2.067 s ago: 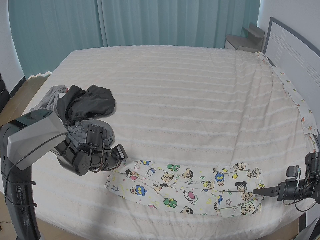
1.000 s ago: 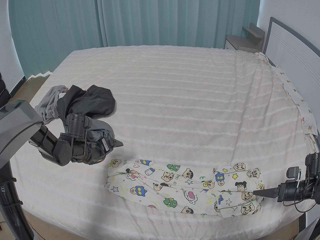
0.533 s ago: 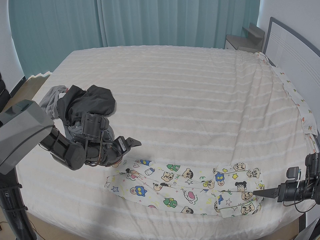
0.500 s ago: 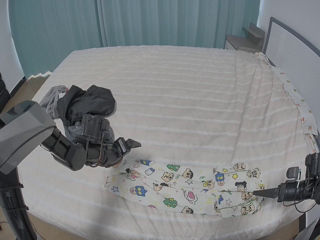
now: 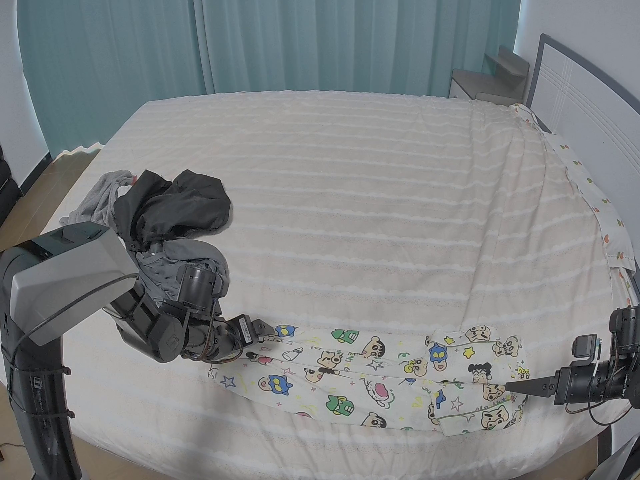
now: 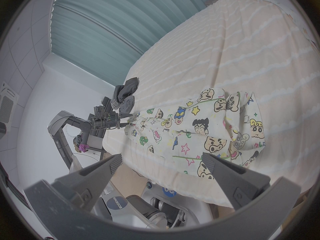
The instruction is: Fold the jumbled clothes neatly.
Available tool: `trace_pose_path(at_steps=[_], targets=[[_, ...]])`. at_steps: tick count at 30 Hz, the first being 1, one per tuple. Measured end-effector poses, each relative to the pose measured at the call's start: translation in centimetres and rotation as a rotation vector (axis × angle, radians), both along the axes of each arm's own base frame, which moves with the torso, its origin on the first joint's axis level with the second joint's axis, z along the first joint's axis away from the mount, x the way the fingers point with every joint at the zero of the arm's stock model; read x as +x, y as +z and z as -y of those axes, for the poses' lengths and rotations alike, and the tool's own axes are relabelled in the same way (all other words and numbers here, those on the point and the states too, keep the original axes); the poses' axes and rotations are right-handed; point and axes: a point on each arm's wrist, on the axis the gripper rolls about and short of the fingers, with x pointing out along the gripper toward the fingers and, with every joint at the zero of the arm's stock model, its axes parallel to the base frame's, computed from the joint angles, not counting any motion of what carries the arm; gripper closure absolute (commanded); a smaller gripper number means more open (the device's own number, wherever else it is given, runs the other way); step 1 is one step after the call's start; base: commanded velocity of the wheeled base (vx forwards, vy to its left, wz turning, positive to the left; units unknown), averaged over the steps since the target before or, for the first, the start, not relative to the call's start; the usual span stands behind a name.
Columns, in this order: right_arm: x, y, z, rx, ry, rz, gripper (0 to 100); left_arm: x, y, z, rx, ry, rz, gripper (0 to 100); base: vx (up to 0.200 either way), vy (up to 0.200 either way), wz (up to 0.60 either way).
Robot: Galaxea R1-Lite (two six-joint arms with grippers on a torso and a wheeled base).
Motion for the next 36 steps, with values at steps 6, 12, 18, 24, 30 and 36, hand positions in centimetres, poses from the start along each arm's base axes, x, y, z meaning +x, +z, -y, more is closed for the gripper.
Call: trace_pose_path(at_steps=[6, 12, 18, 24, 30, 36], targets=[[0.0, -0.1, 0.0, 0.001, 0.000, -0.005, 0, -0.4, -0.7, -0.2, 0.069, -0.002, 0.001, 0, 0.000, 0.000, 0.00], [0.1, -0.1, 0.0, 0.002, 0.000, -0.009, 0, -0.2, 0.6, -0.3, 0.039, 0.018, 0.027, 0, 0.000, 0.000, 0.00], [0.2, 0.0, 0.2, 0.000, -0.008, 0.000, 0, -0.5, 4.4, -1.0, -0.130, 0.080, 0.059, 0, 0.000, 0.000, 0.00], [1.3, 0.7, 0.4, 0.002, -0.048, 0.019, 0, -2.1, 8.0, -3.2, -0.324, 0.086, 0.051, 0, 0.000, 0.000, 0.00], [4.2, 1.9, 0.2, -0.055, -0.174, 0.026, 0, -5.2, 8.6, -6.1, -0.429, 0.066, 0.003, 0, 0.000, 0.000, 0.00], [8.9, 1.4, -1.2, -0.177, -0.311, 0.002, 0, -9.0, 7.4, -8.6, -0.570, -0.021, -0.044, 0, 0.000, 0.000, 0.00]])
